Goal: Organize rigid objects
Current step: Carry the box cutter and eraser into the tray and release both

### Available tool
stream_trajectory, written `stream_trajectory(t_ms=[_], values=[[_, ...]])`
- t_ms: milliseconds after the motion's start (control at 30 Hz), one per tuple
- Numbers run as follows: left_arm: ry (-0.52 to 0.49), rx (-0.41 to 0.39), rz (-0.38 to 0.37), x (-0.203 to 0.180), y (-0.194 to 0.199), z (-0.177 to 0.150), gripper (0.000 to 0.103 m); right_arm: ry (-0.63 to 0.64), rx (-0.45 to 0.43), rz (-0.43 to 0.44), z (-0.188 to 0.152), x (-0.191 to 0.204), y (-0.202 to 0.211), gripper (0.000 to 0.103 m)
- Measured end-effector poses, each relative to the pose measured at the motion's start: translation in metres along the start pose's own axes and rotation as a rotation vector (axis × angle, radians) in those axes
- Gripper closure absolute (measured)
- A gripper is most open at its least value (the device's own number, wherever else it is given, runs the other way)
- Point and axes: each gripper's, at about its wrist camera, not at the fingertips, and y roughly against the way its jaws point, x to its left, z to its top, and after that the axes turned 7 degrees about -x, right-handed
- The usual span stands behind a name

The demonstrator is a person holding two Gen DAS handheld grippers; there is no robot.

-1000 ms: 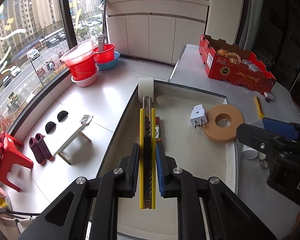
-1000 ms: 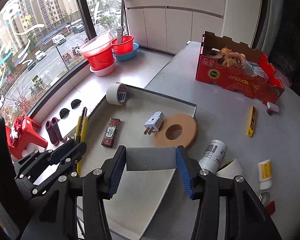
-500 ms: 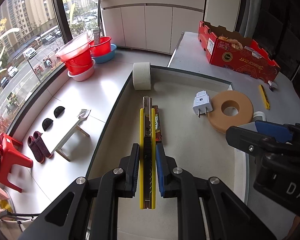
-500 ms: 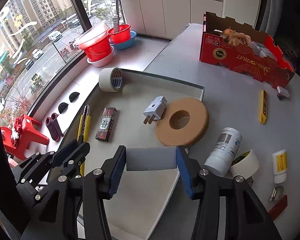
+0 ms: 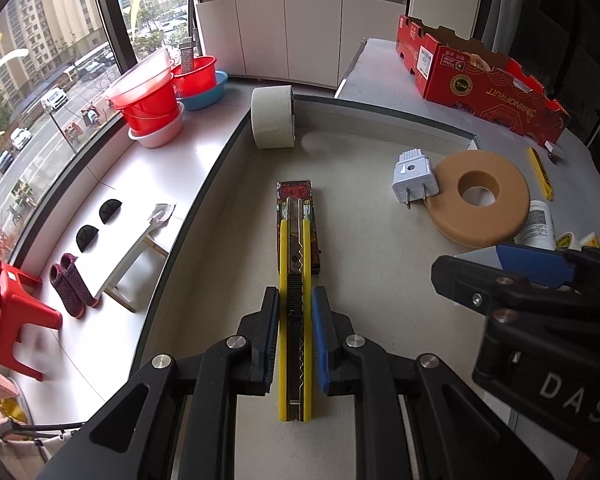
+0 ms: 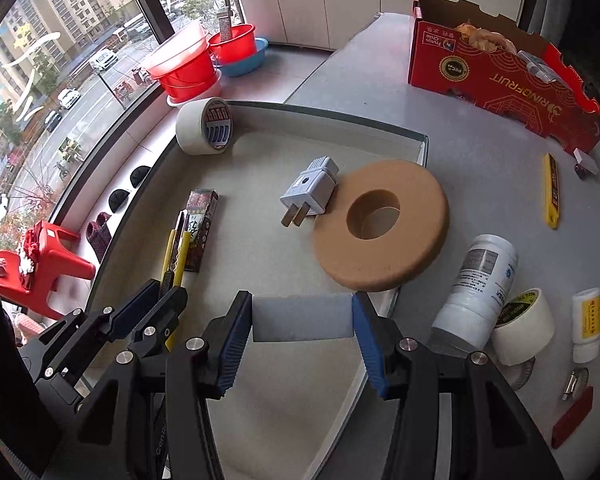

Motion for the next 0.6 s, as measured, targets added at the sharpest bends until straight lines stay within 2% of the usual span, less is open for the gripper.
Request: stream_trajectory(t_ms=[100,133,167,200,233,300,367,400,467,500,600], values=[[-0.009,0.003,-0.007,-0.002,-0.002,0.001,0.081,0.000,0.011,0.009,-0.001,0.001,-0.004,0.051],[-0.009,0.005,-0.013,-0.002,-0.002,0.001,0.063,0.001,0.016,0.017,-0.002,0.001,-0.004,0.051],[-0.008,0.003,-0.018,-0.002,-0.001,0.000,0.038,0.004,0.020,0.022,-0.003,0.001,-0.004,0.050],[-0.006,-0.006,-0.024,-0.002,0.001,0.000,0.027,0.009,0.021,0.020,-0.004,0.001,-0.004,0.037],[-0.012,-0.010,-0.028,-0.002,0.002,-0.002,0.021,0.012,0.018,0.014,-0.005,0.001,-0.003,0.025],[-0.024,-0.003,-0.060,-0.002,0.004,-0.004,0.017,0.016,-0.005,0.024,-0.005,0.001,0.003,0.025],[-0.041,0.003,-0.070,-0.003,0.005,-0.006,0.000,0.036,-0.004,0.022,-0.006,0.003,0.007,0.025],[-0.051,-0.009,-0.061,-0.003,0.008,-0.007,0.001,0.038,-0.003,0.025,-0.007,0.003,0.009,0.024],[-0.065,-0.037,-0.056,-0.003,0.014,-0.007,0.001,0.032,-0.004,0.041,-0.009,0.002,0.013,0.011],[-0.060,-0.042,-0.068,-0.002,0.017,-0.008,0.001,0.027,-0.006,0.039,-0.010,0.002,0.016,0.000],[-0.029,-0.037,-0.099,0.003,0.021,-0.006,0.001,0.025,-0.024,0.036,-0.010,0.002,0.026,0.000]])
